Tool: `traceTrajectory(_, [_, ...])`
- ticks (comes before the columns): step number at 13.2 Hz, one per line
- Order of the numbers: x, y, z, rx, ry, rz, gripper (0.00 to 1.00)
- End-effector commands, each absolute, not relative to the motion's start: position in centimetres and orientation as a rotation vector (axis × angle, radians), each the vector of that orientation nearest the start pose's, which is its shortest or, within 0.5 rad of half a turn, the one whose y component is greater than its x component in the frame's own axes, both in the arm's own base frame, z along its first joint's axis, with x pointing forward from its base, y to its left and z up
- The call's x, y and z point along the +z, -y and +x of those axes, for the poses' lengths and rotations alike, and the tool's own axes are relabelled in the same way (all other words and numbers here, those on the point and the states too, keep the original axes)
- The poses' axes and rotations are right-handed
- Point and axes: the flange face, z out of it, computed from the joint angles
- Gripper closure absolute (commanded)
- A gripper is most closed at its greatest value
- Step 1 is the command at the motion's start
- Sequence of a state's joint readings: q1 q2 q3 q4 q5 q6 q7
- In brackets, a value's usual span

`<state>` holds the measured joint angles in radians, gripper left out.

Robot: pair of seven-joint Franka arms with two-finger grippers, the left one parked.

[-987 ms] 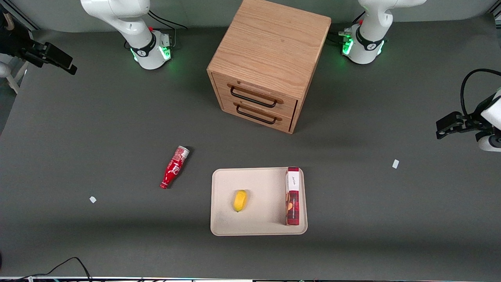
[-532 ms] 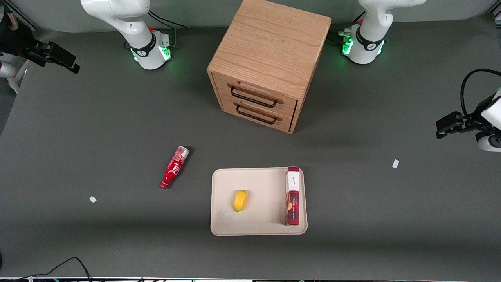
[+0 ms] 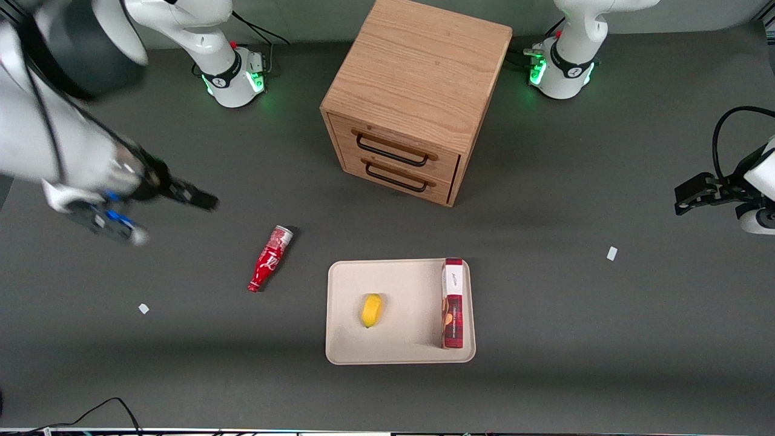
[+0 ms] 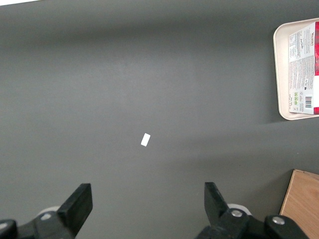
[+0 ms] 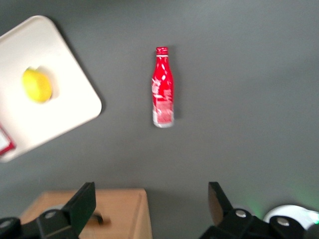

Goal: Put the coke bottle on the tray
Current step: 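Close the right gripper around the red bottle's body and lift it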

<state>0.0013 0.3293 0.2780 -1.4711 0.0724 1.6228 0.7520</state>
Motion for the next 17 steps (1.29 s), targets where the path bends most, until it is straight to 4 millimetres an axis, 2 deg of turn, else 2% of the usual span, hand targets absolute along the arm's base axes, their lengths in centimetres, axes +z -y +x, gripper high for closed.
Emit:
traceTrajectory(1, [37.2, -16.9, 62.5, 0.362, -0.876, -2.977, 0.0])
traceTrajectory(3, [30.7, -17.0, 62.3, 0.313, -0.938, -2.981, 0.0])
traceTrajectory(6, [24.7, -17.6, 60.9, 0.248, -0.965, -2.943, 0.0])
traceTrajectory(8, [21.9, -17.6, 60.0, 0.195, -0.947, -2.947, 0.0])
traceTrajectory(12, [18.0, -17.5, 58.8, 0.142, -0.919, -2.954, 0.0])
traceTrajectory(13, [17.5, -17.5, 58.7, 0.14, -0.906, -2.961, 0.63])
traceTrajectory(14, [17.5, -17.6, 58.7, 0.139, -0.899, -2.967, 1.0])
traceTrajectory(17, [18.4, -17.6, 58.9, 0.122, -0.887, -2.969, 1.0])
